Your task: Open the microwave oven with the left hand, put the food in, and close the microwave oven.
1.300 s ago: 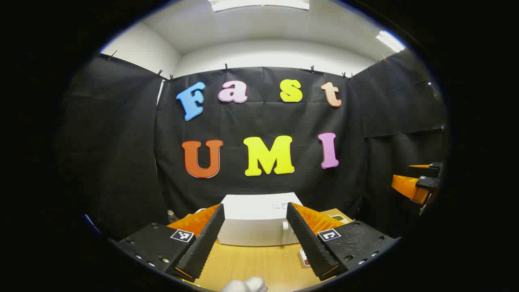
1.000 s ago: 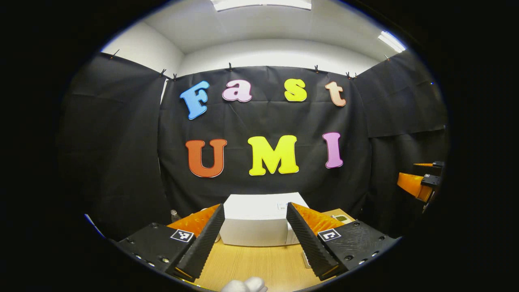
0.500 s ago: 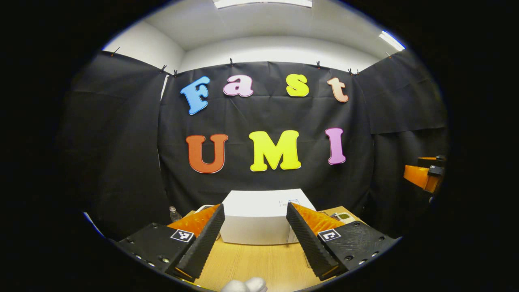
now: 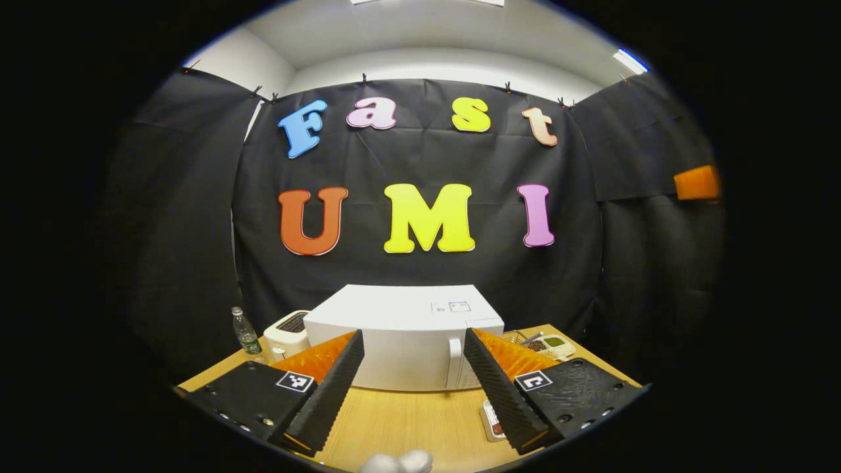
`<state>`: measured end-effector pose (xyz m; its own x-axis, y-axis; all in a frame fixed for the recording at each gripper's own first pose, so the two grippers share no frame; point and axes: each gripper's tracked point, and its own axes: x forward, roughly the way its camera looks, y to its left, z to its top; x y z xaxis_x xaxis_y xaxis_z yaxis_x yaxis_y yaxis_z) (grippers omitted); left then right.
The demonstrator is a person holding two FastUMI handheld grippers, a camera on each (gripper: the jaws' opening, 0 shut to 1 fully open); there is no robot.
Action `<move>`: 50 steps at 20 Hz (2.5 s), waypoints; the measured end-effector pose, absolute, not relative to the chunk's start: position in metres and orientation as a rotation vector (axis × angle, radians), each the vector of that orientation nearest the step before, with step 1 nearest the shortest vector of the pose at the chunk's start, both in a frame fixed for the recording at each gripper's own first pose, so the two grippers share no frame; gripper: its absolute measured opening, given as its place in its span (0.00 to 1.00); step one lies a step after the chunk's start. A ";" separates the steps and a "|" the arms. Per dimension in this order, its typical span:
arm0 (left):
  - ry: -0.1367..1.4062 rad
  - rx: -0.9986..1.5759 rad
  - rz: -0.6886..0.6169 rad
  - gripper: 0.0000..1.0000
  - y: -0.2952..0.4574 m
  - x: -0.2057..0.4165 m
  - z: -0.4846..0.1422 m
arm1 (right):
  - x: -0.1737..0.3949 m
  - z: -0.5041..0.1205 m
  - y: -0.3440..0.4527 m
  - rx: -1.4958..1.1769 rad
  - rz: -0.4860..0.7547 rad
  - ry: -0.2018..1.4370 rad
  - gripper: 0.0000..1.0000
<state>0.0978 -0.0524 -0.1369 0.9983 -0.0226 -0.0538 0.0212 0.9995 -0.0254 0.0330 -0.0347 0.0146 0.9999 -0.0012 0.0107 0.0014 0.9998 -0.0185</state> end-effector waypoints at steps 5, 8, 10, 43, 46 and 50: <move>0.082 -0.028 -0.067 0.95 -0.092 0.142 -0.201 | 0.042 0.006 -0.041 -0.059 0.005 0.006 0.91; 0.096 -0.008 -0.090 0.95 -0.112 0.177 -0.232 | 0.049 0.002 -0.045 -0.066 0.003 0.010 0.96; 0.124 0.006 -0.102 0.95 -0.123 0.203 -0.256 | 0.053 -0.002 -0.048 -0.070 0.000 0.021 0.95; 0.240 -0.040 -0.083 0.10 -0.123 0.277 -0.326 | 0.053 -0.029 -0.081 -0.165 -0.056 0.113 0.96; 0.251 -0.040 -0.081 0.10 -0.123 0.276 -0.327 | 0.051 -0.029 -0.083 -0.167 -0.057 0.114 1.00; 0.250 -0.055 -0.079 0.10 -0.122 0.275 -0.326 | 0.051 -0.027 -0.083 -0.164 -0.053 0.106 0.96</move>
